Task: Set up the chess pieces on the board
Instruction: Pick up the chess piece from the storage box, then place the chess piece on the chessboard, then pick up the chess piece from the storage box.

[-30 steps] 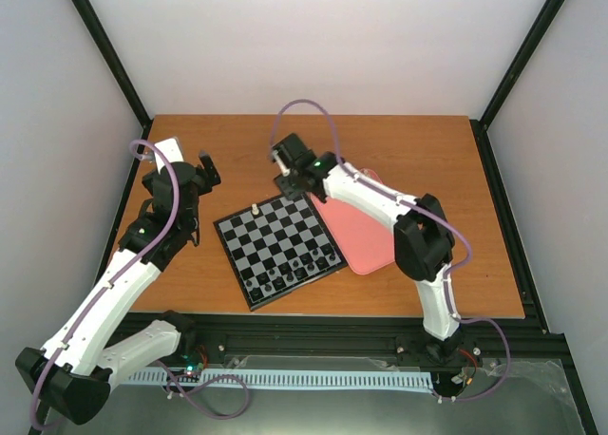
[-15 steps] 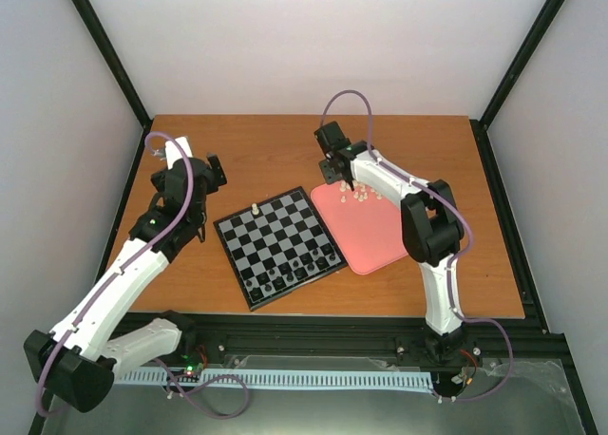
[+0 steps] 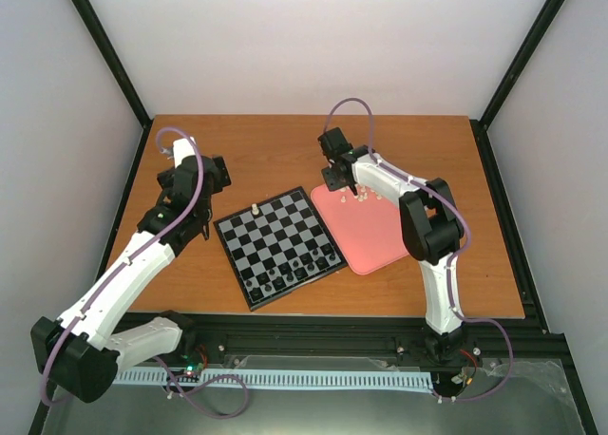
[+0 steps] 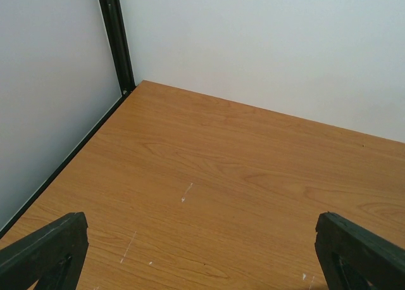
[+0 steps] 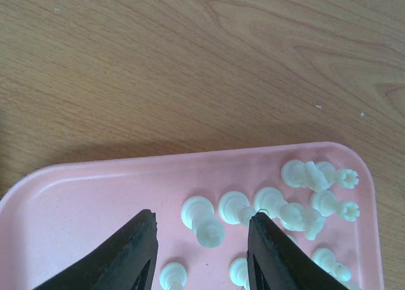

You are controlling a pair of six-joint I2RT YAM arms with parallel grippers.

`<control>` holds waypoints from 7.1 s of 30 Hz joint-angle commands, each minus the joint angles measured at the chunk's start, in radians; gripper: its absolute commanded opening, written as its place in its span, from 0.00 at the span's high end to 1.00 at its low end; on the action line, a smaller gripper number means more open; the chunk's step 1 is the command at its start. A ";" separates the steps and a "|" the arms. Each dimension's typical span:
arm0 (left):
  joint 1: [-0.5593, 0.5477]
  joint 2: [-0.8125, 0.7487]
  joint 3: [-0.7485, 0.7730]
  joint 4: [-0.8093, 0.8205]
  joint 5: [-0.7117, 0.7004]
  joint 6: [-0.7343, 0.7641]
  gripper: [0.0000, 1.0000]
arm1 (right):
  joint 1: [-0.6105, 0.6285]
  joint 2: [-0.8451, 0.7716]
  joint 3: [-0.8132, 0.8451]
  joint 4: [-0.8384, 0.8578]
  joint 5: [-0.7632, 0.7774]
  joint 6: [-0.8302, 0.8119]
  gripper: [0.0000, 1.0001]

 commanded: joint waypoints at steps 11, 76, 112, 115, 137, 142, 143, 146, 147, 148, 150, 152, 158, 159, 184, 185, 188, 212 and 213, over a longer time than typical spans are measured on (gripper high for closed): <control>0.007 0.003 0.035 0.021 -0.018 -0.007 0.00 | -0.036 0.054 0.005 0.021 -0.035 0.007 0.61; 0.007 -0.062 0.016 0.012 -0.007 -0.015 0.00 | 0.314 0.221 0.397 -0.149 -0.304 -0.048 0.90; 0.007 -0.066 0.011 0.015 -0.006 -0.014 0.00 | 0.329 0.290 0.467 -0.168 -0.255 -0.054 0.71; 0.007 -0.064 0.011 0.016 -0.006 -0.014 0.00 | 0.329 0.275 0.451 -0.163 -0.262 -0.058 0.69; 0.007 -0.064 0.012 0.016 -0.003 -0.014 0.00 | 0.303 -0.046 0.132 -0.007 -0.140 -0.074 0.54; 0.007 -0.060 0.013 0.017 -0.001 -0.013 0.00 | 0.201 -0.021 0.106 -0.015 -0.040 -0.029 0.54; 0.007 -0.058 0.013 0.017 -0.001 -0.013 0.00 | 0.179 -0.014 0.102 -0.014 -0.025 -0.021 0.54; 0.007 -0.050 0.015 0.019 0.000 -0.012 0.00 | 0.129 0.000 0.088 0.000 0.001 -0.004 0.54; 0.007 -0.045 0.017 0.019 0.000 -0.011 0.00 | 0.120 0.004 0.086 0.003 0.015 -0.002 0.54; 0.007 -0.038 0.019 0.019 -0.001 -0.011 0.00 | 0.111 0.008 0.086 0.008 0.036 -0.001 0.53; 0.007 -0.029 0.022 0.017 -0.002 -0.010 0.00 | 0.094 0.020 0.092 0.007 0.063 0.002 0.52; 0.007 -0.022 0.025 0.016 -0.005 -0.010 0.00 | 0.074 0.038 0.103 -0.001 0.070 0.005 0.52; 0.007 -0.012 0.027 0.018 -0.011 -0.009 0.00 | 0.023 0.070 0.099 -0.005 0.059 0.016 0.52; 0.007 -0.009 0.028 0.018 -0.011 -0.009 0.00 | 0.017 0.073 0.097 -0.009 0.069 0.018 0.53; 0.006 0.040 0.040 0.019 -0.009 -0.013 0.00 | -0.049 0.102 0.047 0.007 0.043 0.040 0.60; 0.008 0.039 0.040 0.019 -0.009 -0.012 0.00 | -0.050 0.105 0.046 0.010 0.034 0.040 0.60; 0.007 0.038 0.040 0.020 -0.008 -0.012 0.00 | -0.051 0.112 0.045 0.009 0.029 0.041 0.60; 0.007 0.040 0.043 0.018 -0.003 -0.015 0.00 | -0.060 0.117 0.045 -0.014 0.065 0.051 0.97; 0.007 0.040 0.043 0.019 -0.005 -0.016 0.00 | -0.060 0.113 0.046 -0.016 0.063 0.052 0.97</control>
